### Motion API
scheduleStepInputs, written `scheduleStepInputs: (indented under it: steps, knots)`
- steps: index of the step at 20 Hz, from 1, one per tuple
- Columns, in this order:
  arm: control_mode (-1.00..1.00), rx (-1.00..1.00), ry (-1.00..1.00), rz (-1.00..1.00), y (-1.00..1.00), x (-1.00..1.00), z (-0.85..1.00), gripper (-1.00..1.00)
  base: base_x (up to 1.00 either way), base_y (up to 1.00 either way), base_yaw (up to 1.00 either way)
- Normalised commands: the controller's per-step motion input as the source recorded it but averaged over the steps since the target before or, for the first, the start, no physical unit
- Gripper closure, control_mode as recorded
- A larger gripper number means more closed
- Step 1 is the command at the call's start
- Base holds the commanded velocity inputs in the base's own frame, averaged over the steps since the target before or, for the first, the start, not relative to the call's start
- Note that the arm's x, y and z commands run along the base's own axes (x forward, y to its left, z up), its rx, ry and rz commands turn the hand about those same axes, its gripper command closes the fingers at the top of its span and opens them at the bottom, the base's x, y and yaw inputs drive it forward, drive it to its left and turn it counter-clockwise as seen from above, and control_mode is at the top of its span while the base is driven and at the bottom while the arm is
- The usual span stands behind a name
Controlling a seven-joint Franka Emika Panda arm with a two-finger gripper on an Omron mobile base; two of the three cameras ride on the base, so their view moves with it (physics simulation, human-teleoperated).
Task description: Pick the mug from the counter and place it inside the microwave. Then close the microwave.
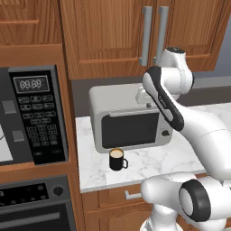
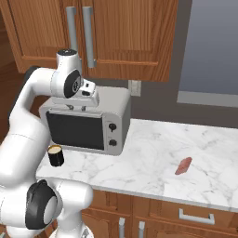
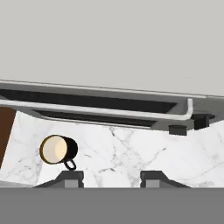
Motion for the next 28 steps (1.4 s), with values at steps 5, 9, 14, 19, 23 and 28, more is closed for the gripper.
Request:
scheduleStepInputs:
  steps: [5, 9, 14, 19, 23, 28]
  knots:
    - [-1.00, 0.02, -0.13, 0.06, 0.17, -0.16, -0.04, -1.00, 0.00, 0.00, 0.00]
    - [-1.00, 0.02, -0.07, 0.25, 0.32, -0.35, -0.02, -1.00, 0.00, 0.00, 0.00]
    - [-1.00, 0.00, -0.01, 0.31, 0.00, -0.37, -0.07, -1.00, 0.00, 0.00, 0.00]
    - [-1.00, 0.00, 0.00, 0.31, 0.06, -0.35, -0.33, -1.00, 0.00, 0.00, 0.00]
    - [-1.00, -0.05, 0.01, 0.29, 0.25, -0.20, -0.14, -1.00, 0.00, 0.00, 0.00]
    - [-1.00, -0.06, 0.00, 0.14, 0.23, 0.00, 0.00, -1.00, 0.00, 0.00, 0.00]
